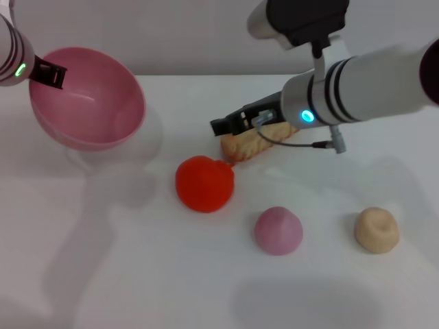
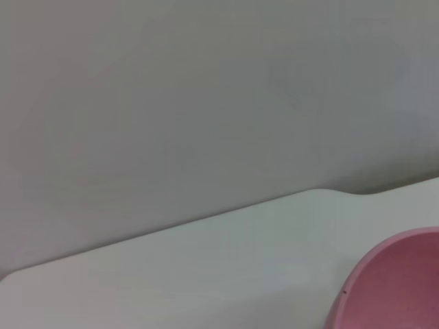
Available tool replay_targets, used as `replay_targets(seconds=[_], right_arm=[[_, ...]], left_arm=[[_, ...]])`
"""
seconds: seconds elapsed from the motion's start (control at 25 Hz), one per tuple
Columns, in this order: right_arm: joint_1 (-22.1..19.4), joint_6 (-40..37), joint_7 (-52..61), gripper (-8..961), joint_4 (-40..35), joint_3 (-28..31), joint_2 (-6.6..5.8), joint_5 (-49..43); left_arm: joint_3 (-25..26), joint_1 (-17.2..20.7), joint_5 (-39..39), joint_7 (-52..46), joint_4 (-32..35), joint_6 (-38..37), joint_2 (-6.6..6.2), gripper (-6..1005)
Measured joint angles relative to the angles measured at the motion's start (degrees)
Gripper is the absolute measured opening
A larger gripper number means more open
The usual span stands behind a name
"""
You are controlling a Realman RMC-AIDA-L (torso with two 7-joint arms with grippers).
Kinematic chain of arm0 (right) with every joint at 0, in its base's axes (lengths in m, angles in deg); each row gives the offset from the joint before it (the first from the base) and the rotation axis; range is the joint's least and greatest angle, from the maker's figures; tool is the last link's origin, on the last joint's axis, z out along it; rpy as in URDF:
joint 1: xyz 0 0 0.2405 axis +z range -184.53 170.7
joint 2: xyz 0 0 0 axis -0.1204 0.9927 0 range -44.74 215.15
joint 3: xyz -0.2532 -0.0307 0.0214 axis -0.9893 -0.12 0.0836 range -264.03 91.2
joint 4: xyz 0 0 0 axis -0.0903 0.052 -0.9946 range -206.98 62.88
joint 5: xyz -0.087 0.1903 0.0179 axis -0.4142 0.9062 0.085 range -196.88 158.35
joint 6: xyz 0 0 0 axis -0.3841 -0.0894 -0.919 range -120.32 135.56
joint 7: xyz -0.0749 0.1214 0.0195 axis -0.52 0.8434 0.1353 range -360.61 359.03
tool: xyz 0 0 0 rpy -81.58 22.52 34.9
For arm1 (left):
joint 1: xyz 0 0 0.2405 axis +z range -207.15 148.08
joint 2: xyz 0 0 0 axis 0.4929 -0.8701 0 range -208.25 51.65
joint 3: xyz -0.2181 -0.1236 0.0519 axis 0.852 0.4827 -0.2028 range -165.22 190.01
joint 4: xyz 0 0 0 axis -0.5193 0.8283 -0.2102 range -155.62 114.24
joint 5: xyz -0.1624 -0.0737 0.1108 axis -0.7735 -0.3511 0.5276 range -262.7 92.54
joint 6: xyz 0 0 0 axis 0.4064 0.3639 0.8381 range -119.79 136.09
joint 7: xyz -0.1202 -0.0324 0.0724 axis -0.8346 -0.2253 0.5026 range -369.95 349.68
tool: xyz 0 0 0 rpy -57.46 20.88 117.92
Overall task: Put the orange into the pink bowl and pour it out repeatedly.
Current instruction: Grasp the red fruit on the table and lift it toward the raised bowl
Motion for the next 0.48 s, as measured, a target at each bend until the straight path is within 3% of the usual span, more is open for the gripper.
replay_targets(seconds=[0.48], right_arm=[[0.43,-5.05,-0.58,703,3.99,-6.52,0.22,7.41]], left_arm=[[0.08,-0.73,0.0,0.21,-1.49,-0.9,0.01,46]])
